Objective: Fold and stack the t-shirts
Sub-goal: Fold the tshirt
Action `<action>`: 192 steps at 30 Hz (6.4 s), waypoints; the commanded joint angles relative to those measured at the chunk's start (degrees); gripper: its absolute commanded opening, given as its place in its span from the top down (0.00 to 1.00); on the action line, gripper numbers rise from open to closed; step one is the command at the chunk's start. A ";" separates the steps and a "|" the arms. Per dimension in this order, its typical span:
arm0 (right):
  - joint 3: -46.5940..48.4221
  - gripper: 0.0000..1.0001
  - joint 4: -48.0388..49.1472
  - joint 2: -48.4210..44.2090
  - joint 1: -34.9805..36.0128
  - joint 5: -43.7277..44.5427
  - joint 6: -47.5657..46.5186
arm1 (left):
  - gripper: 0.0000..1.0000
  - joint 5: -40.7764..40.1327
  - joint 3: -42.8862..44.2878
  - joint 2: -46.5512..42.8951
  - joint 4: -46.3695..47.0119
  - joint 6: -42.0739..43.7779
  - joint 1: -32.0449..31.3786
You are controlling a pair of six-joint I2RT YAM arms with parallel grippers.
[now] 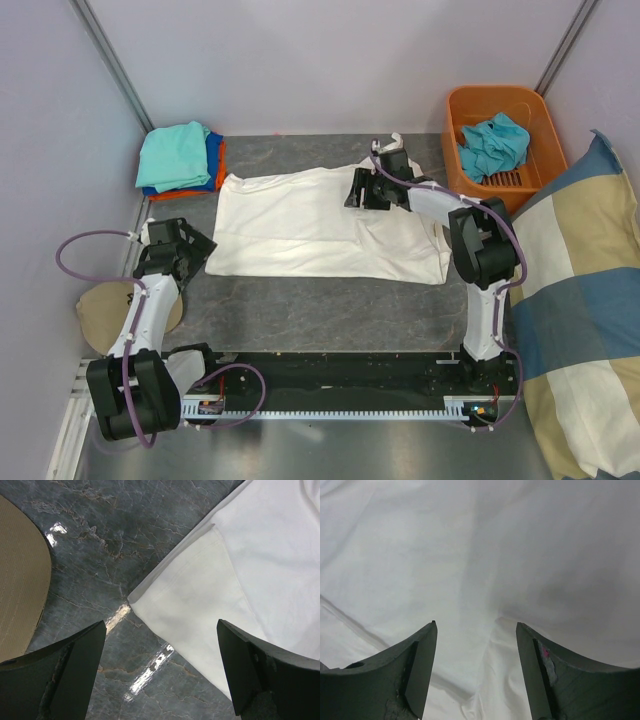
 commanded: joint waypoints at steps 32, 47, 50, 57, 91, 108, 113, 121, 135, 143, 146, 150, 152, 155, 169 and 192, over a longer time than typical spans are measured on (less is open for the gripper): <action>-22.75 0.17 -18.16 -29.50 12.27 28.91 0.16 | 0.01 -13.16 8.04 19.11 16.36 13.41 -41.52; -29.17 0.16 -8.85 -26.44 12.36 30.49 -2.30 | 0.01 -18.36 13.41 31.44 14.95 14.55 -45.04; -30.40 0.16 -7.97 -24.59 12.36 30.23 -2.04 | 0.01 -18.45 14.20 33.37 13.64 14.38 -45.57; -34.17 0.16 -9.72 -26.78 12.80 28.30 0.33 | 0.01 -22.40 17.19 37.77 3.71 11.83 -51.89; -35.50 0.16 -30.73 -36.88 14.03 33.40 10.00 | 0.00 -19.24 2.77 23.37 -8.16 -6.37 -59.54; -2.92 0.08 -12.97 -20.25 11.13 45.00 -3.08 | 0.00 -31.55 23.08 14.84 -9.57 5.94 -59.46; 9.58 0.07 -11.66 -8.08 5.33 38.52 -1.43 | 0.00 -31.72 19.13 10.19 -10.27 2.52 -59.46; 22.59 0.08 -13.85 5.64 -0.03 37.00 -2.13 | 0.00 -31.98 13.32 2.89 -12.73 -0.56 -59.37; 10.38 0.07 -7.26 3.45 -3.55 26.10 3.94 | 0.00 -30.49 13.50 6.22 -12.56 -1.80 -59.28; 8.10 0.07 -9.19 3.89 -5.04 26.88 6.84 | 0.00 -31.19 13.41 5.78 -12.56 -1.01 -59.19; 6.08 0.07 -10.07 3.10 -5.13 27.24 7.10 | 0.00 -31.19 13.41 6.13 -12.65 -0.74 -59.02; 3.44 0.07 -11.13 2.49 -5.22 27.85 7.19 | 0.00 -31.19 13.50 6.83 -12.56 -0.48 -58.93; 1.86 0.07 -11.48 1.96 -5.31 28.38 7.37 | 0.00 -31.11 13.50 7.19 -12.47 -0.48 -58.67; -0.34 0.07 -12.01 1.17 -5.22 29.35 7.37 | 0.00 -31.02 13.41 7.27 -12.47 -0.48 -58.49; -9.04 0.07 -15.35 -5.42 -5.22 32.95 8.16 | 0.00 -30.32 12.44 7.71 -12.12 -0.83 -58.23; 20.11 0.06 -10.87 6.16 -5.92 33.31 0.95 | 0.00 -31.02 11.83 4.03 -12.38 -0.48 -57.61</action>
